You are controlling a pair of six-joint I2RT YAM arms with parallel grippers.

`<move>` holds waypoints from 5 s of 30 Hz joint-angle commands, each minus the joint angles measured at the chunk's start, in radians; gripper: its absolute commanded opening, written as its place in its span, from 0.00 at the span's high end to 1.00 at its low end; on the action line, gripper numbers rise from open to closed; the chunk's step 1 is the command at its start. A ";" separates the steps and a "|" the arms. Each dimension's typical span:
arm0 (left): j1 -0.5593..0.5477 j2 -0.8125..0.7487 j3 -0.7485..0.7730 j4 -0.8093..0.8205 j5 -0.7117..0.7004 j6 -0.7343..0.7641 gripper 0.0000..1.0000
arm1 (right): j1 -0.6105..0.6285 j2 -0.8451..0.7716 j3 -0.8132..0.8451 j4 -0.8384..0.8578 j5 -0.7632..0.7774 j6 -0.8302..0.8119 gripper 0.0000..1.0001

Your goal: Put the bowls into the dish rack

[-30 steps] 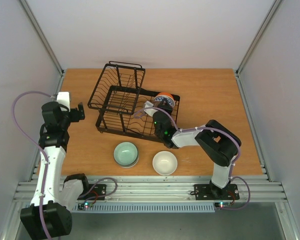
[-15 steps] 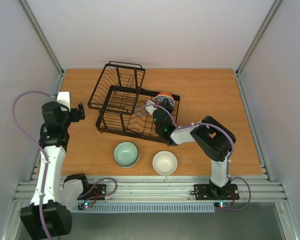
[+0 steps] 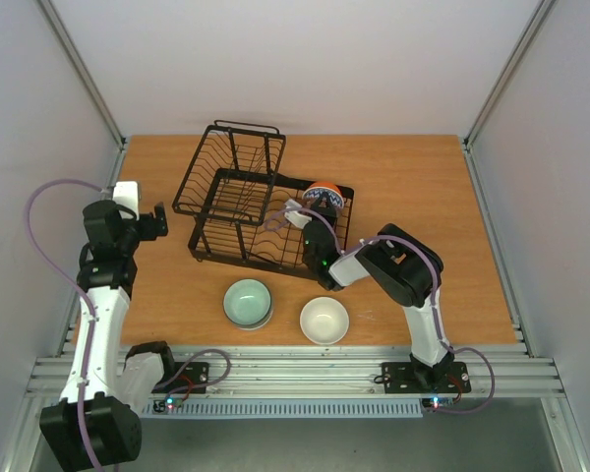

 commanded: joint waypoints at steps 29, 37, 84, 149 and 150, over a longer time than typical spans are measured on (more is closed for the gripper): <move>0.007 -0.012 -0.011 0.061 0.000 0.004 0.01 | 0.006 -0.018 -0.009 0.084 0.032 0.050 0.55; 0.007 -0.015 -0.013 0.065 0.001 0.005 0.01 | 0.027 -0.062 -0.031 0.071 0.048 0.081 0.34; 0.008 -0.005 0.000 0.038 0.026 -0.001 0.01 | 0.280 -0.944 0.048 -2.293 -0.812 2.080 0.41; 0.012 -0.009 -0.009 0.047 0.029 -0.001 0.01 | 0.251 -0.577 0.218 -1.415 0.174 0.933 0.99; 0.012 -0.008 -0.009 0.048 0.029 -0.001 0.01 | 0.245 -0.562 0.197 -1.303 0.180 0.844 0.99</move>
